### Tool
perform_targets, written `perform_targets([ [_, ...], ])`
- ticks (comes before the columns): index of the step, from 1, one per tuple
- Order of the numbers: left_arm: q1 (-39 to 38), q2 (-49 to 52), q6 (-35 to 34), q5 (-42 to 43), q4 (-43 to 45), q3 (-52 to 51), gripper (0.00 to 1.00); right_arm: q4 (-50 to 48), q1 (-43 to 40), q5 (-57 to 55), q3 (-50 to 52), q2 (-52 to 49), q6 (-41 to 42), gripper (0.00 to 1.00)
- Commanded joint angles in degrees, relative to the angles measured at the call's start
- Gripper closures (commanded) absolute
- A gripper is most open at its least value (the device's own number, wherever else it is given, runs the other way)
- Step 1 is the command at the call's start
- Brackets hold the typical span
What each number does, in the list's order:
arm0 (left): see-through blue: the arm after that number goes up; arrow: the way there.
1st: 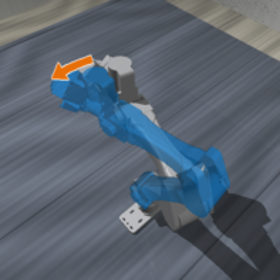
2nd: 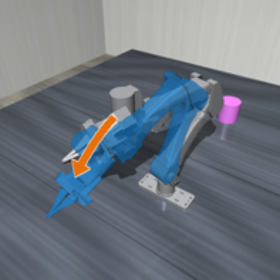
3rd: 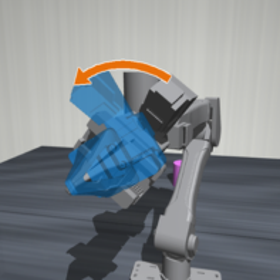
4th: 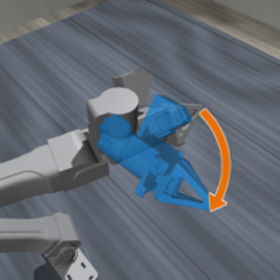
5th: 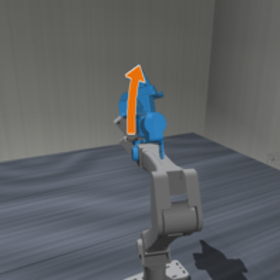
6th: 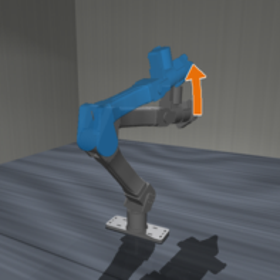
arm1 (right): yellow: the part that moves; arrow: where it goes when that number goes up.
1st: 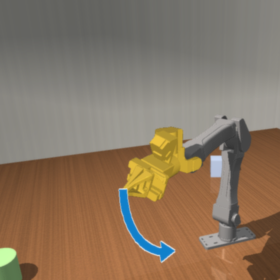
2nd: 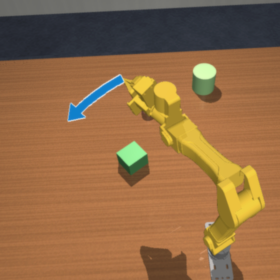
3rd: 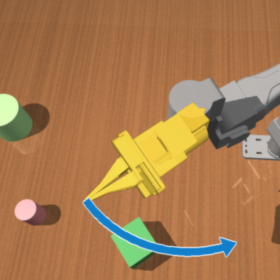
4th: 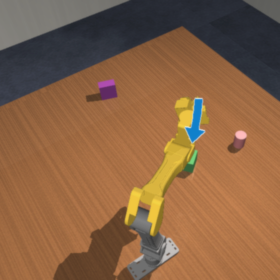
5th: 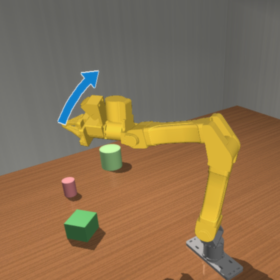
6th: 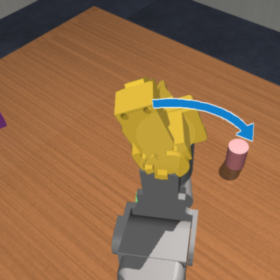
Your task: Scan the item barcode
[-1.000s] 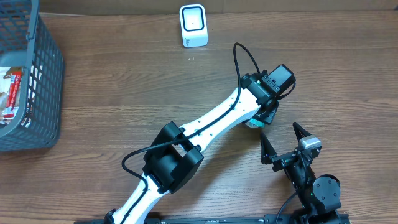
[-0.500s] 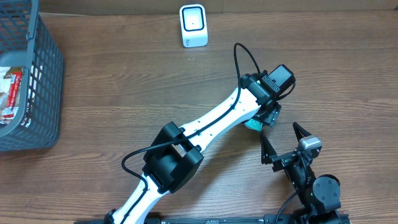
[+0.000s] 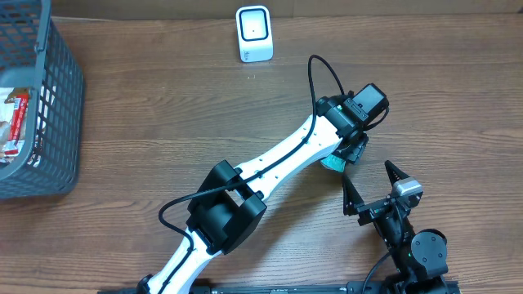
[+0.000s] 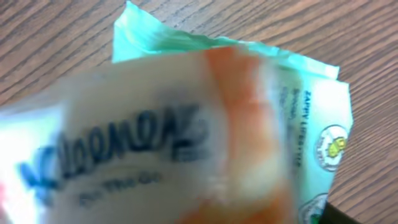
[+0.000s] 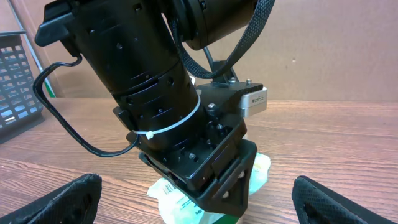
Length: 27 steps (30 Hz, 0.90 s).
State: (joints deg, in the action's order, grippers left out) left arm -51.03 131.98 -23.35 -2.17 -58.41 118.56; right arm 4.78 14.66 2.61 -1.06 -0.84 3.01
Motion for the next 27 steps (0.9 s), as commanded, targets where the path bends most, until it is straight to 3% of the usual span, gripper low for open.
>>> perform_targets([
  [1,-0.1,-2.8,1.1,0.1,0.2,1.3,0.44,-0.2,-0.2,0.0,0.6,0.7,0.2,0.00],
  [5,0.0,-3.5,1.2,0.1,0.1,1.3,0.51,-0.2,-0.2,0.0,0.6,0.7,0.2,0.00],
  [20,0.0,-9.2,1.0,-2.6,-0.1,1.2,0.54,-0.2,-0.2,0.0,0.6,0.7,0.2,0.00],
  [27,-0.5,-6.9,-4.0,-2.7,-0.1,0.6,0.58,-0.2,-0.2,0.0,0.6,0.7,0.2,0.00],
])
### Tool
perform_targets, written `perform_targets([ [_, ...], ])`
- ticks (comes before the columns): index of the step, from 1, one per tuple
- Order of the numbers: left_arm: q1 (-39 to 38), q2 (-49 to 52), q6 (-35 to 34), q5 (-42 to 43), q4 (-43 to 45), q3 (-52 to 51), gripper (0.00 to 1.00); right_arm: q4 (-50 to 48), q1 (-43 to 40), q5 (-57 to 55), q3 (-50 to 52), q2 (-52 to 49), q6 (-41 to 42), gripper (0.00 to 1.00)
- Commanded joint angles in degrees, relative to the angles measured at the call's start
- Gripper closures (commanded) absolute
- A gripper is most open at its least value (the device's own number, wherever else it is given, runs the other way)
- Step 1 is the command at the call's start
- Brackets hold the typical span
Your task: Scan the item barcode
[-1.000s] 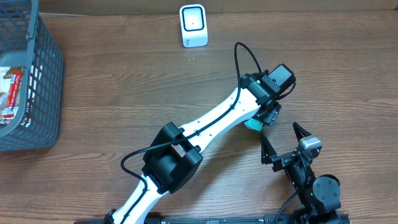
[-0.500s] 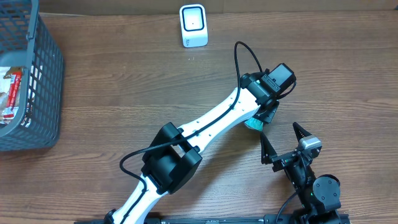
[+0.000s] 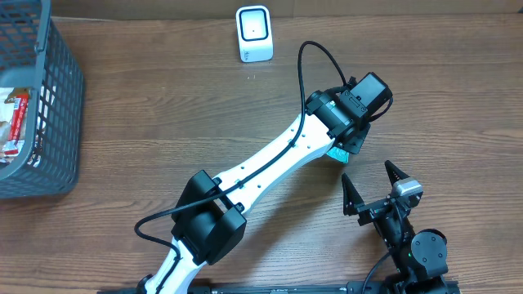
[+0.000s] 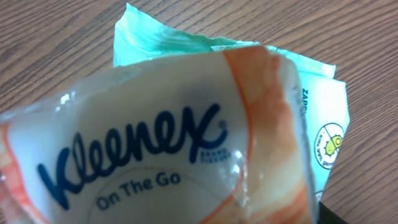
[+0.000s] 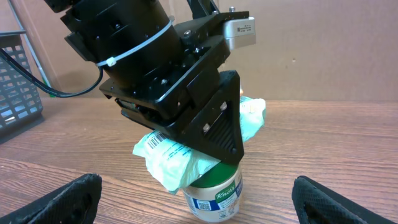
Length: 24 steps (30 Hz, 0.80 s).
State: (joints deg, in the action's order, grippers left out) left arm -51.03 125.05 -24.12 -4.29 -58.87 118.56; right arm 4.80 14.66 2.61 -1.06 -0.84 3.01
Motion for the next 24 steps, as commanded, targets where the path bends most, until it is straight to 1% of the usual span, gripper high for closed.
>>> perform_targets([
  [1,-0.6,0.4,-4.1,-0.6,0.3,0.2,0.58,-0.2,-0.2,0.0,0.6,0.7,0.2,0.00],
  [4,-0.8,1.2,-5.8,-0.6,0.9,-1.6,0.58,-0.2,-0.2,0.0,0.6,0.7,0.2,0.00],
  [14,-0.8,1.2,-6.4,-0.6,4.3,-7.1,0.55,-0.2,-0.2,0.0,0.6,0.7,0.2,0.00],
  [17,-0.7,1.2,-6.3,-0.6,4.7,-7.1,0.45,-0.2,-0.2,0.0,0.6,0.7,0.2,0.00],
  [18,-0.7,1.2,-6.3,-0.6,4.9,-7.1,0.41,-0.2,-0.2,0.0,0.6,0.7,0.2,0.00],
  [20,-0.7,1.2,-6.3,-0.6,5.0,-7.1,0.29,-0.2,-0.2,0.1,0.6,0.7,0.2,0.00],
  [21,-0.7,1.2,-6.3,-0.6,4.9,-7.1,0.25,-0.2,-0.2,0.0,0.6,0.7,0.2,0.00],
  [23,-0.8,1.2,-6.3,-0.6,4.9,-7.1,0.20,-0.2,-0.2,0.0,0.6,0.7,0.2,0.00],
  [24,-0.8,1.2,-6.3,-0.6,4.9,-7.1,0.20,-0.2,-0.2,0.0,0.6,0.7,0.2,0.00],
])
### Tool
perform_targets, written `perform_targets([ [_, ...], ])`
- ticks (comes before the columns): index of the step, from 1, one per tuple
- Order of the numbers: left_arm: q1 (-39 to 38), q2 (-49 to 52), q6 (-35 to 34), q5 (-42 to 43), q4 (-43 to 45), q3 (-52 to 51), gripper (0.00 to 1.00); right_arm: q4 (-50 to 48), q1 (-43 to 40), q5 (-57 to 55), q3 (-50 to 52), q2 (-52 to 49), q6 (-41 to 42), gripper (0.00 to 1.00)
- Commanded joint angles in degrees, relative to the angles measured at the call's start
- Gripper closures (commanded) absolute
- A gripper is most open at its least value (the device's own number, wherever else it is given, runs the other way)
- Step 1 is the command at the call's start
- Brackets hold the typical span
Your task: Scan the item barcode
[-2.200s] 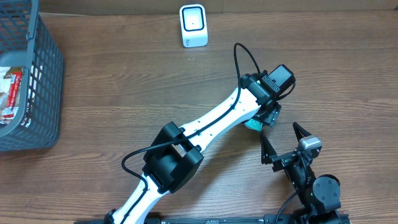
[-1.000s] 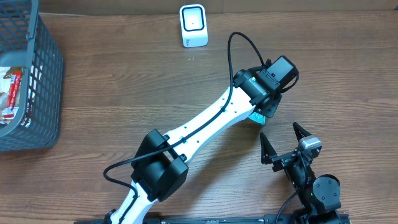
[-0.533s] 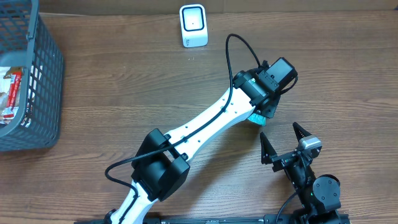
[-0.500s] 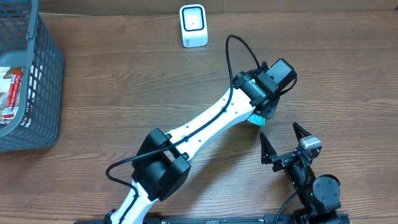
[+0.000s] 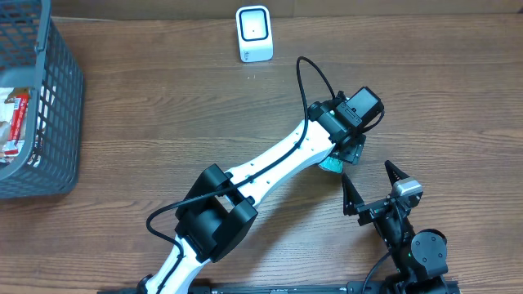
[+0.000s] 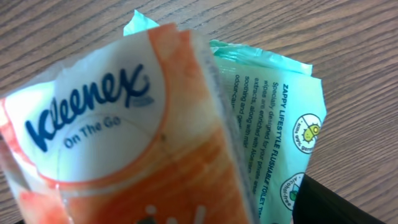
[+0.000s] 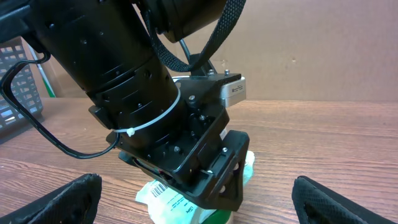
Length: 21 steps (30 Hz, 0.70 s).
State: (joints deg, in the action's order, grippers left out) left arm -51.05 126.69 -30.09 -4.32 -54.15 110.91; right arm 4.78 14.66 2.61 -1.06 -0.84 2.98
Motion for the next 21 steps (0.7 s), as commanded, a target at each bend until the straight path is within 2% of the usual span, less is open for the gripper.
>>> perform_targets([
  [1,-0.7,-0.4,-0.3,-0.6,0.2,0.5,0.20,-0.2,-0.2,0.0,0.6,0.7,0.3,0.00],
  [6,-0.6,-0.4,2.0,-0.8,1.0,0.6,0.27,-0.2,-0.2,0.0,0.6,0.7,0.3,0.00],
  [10,-0.6,-0.5,3.0,-2.3,1.1,0.6,0.28,-0.2,-0.2,0.0,0.6,0.7,0.3,0.00],
  [17,-0.6,-0.5,4.5,-2.3,1.1,0.9,0.20,-0.2,-0.2,0.0,0.6,0.7,0.3,0.00],
  [21,-0.6,-0.5,4.6,-3.7,1.1,1.1,0.30,-0.2,-0.2,0.0,0.6,0.7,0.3,0.00],
])
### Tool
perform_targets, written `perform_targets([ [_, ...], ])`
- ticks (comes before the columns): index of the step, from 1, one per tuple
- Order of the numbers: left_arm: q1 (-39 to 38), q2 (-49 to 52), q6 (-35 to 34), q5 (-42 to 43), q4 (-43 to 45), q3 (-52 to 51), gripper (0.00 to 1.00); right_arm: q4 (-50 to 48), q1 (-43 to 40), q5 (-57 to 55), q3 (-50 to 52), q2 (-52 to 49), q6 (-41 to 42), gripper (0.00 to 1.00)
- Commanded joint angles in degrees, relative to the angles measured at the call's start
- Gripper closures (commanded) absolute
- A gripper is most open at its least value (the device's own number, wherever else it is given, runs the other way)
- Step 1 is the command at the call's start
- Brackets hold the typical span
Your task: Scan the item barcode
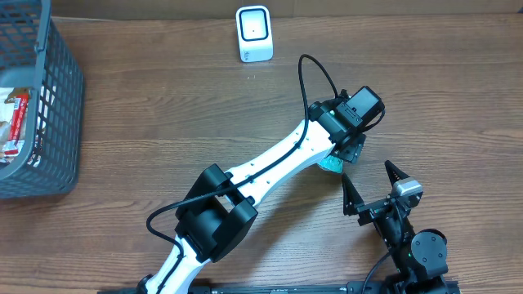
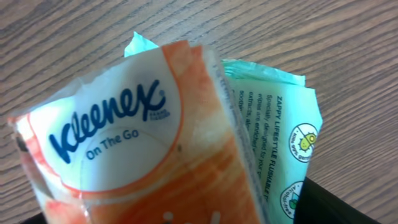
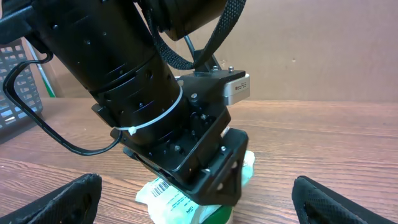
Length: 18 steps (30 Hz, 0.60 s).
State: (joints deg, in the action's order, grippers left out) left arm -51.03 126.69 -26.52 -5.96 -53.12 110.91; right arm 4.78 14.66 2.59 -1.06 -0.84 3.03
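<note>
My left gripper (image 1: 344, 153) reaches across to the right side of the table and is shut on two soft packs. An orange-and-white Kleenex pack (image 2: 124, 143) fills the left wrist view, with a mint-green wipes pack (image 2: 280, 124) behind it. From the right wrist, the left gripper (image 3: 205, 168) sits low over a green-lidded jar (image 3: 219, 214). The wipes pack (image 3: 165, 198) shows a barcode label beneath it. The white scanner (image 1: 254, 33) stands at the far edge, well away. My right gripper (image 1: 366, 176) rests open just in front, holding nothing.
A grey wire basket (image 1: 57, 98) with packaged goods stands at the far left. The left arm's white links (image 1: 278, 167) lie diagonally across the table's middle. Bare wood lies between the left gripper and the scanner.
Hardly anything differs. The left gripper has tilted slightly, so the Kleenex pack sits a little more to the left in the left wrist view. The right arm has not moved.
At first the left gripper was low over the jar with the packs in it. Then it was raised, the wipes pack hanging clear above the jar with its barcode showing. After that it was down at the jar again, and it remains there.
</note>
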Motion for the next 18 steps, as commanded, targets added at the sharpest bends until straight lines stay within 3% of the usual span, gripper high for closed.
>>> perform_targets([
  [1,-0.7,-0.5,1.3,-2.2,0.0,1.2,0.32,-0.2,-0.2,0.1,0.6,0.7,0.2,0.00],
  [12,-0.7,-1.2,1.3,-2.4,-0.7,1.5,0.32,-0.2,-0.2,0.1,0.6,0.7,0.2,0.00],
  [18,-0.7,-1.2,1.6,-2.6,-0.9,1.6,0.25,-0.2,-0.2,0.1,0.6,0.7,0.2,0.00],
])
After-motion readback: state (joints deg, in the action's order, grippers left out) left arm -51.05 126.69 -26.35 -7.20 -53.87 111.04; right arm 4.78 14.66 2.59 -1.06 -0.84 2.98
